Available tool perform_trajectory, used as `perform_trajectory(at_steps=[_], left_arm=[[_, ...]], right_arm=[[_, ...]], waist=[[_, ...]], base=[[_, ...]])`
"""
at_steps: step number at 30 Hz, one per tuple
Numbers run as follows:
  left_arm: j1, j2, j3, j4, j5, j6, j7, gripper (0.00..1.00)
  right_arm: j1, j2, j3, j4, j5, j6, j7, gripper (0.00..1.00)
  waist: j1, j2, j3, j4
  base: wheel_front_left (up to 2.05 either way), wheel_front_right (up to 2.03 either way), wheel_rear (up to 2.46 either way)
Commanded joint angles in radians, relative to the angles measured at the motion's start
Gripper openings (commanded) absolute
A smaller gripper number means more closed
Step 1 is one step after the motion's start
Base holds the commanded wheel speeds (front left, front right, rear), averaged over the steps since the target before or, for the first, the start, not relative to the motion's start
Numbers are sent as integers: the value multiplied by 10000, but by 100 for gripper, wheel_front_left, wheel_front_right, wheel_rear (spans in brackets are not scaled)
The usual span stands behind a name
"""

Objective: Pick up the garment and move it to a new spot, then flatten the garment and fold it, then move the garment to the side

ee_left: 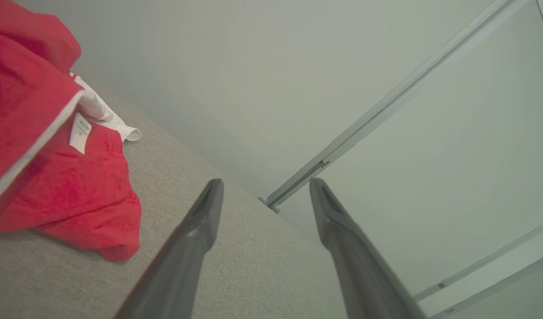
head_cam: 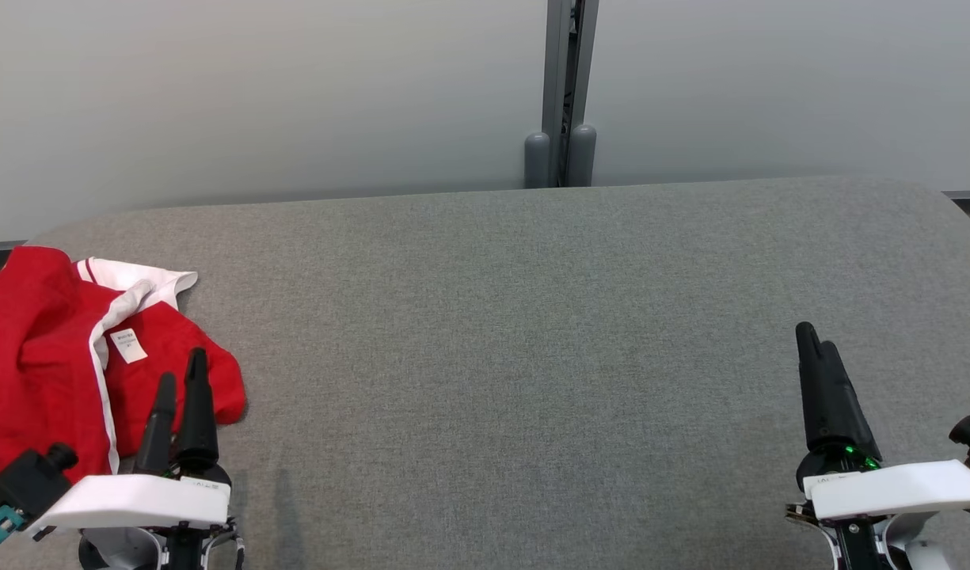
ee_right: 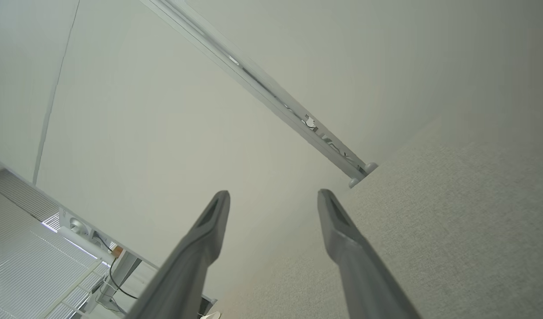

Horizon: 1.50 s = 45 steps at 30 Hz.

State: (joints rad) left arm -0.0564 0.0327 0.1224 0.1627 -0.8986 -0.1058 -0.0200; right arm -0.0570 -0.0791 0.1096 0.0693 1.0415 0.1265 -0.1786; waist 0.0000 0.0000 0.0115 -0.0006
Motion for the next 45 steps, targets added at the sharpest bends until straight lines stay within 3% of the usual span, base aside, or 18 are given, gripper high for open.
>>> perform_trajectory(at_steps=[1,9,19,45], left_arm=[[-124,119,-76,-172,438,62,-121,100],[-93,127,-381,-183,2229,445,-509,100],[-83,139,-736,-37,3818,752,-909,100],[-184,171,-1388,161,6526,1008,-1773,100]], right_arm=[[-187,-88,-82,-158,-434,47,-108,100],[-201,-80,-285,-55,-2564,50,-231,100],[-189,33,-583,176,-4376,54,-369,100],[-277,168,-862,777,-7052,58,-638,100]], waist=[[0,0,-1,-1],[0,0,7,19],[0,0,15,21],[0,0,108,19]], base=[[0,0,0],[0,0,0],[0,0,0],[0,0,0]])
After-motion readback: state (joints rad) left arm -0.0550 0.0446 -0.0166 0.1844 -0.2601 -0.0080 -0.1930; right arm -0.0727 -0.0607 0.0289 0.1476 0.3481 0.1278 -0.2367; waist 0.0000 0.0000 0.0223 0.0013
